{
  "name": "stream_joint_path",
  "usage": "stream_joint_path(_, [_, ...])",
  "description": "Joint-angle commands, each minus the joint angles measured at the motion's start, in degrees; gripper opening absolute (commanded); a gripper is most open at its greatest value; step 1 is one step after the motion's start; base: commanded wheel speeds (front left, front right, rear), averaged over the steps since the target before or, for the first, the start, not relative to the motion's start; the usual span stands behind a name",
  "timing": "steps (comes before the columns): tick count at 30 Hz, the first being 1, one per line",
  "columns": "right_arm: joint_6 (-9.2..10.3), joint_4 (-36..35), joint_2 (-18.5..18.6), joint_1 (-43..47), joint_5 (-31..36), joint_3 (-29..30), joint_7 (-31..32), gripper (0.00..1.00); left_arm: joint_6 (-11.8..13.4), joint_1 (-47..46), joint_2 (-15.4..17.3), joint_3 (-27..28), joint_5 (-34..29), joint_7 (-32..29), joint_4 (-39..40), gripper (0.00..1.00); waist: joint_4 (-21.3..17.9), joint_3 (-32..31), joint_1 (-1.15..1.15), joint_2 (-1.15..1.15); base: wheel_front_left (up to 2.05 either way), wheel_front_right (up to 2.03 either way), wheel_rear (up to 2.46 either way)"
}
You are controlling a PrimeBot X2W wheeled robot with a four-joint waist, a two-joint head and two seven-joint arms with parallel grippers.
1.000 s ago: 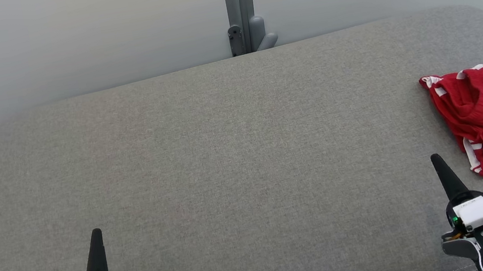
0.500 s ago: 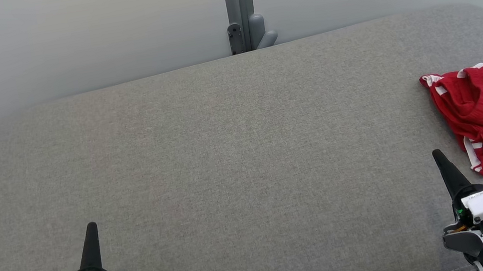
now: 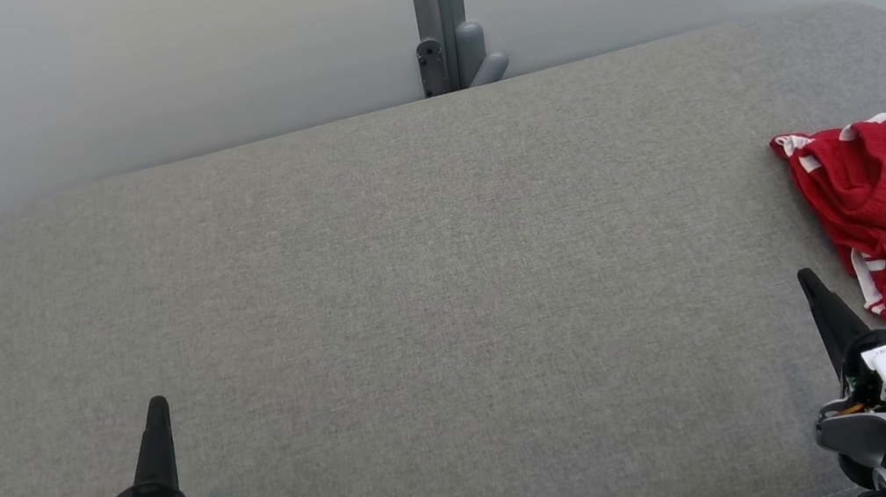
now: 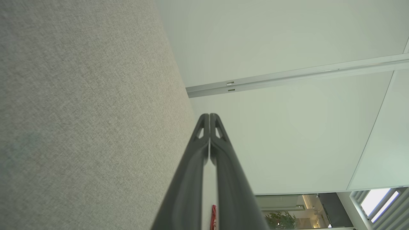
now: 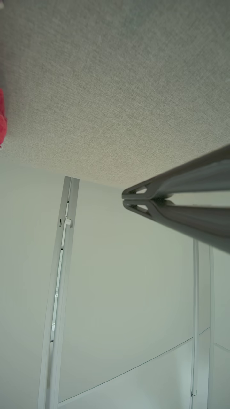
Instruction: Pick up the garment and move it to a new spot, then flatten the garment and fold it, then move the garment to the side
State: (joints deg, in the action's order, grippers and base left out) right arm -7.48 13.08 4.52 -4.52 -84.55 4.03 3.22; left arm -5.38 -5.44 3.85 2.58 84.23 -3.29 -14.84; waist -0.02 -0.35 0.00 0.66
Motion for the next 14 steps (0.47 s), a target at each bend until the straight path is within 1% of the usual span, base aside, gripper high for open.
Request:
stream_joint_path(1, [-0.03, 0.10, 0.25, -1.01, -1.40, 0.27, 0.33, 0.00, -0.55, -1.24, -0.15, 0.50, 1.19, -0.33, 0.12, 0.00, 0.00, 0.03, 0.00, -0.54, 0.00, 0.00, 0.00])
stream_joint_path(14, [-0.02, 0.76, 0.12, -1.57, -6.56, 1.17, 1.55, 0.00, -1.72, -1.95, -0.51, 1.88, 5.82, -1.75, -0.18, 0.00, 0.01, 0.32, 0.00, -0.61, 0.00, 0.00, 0.00])
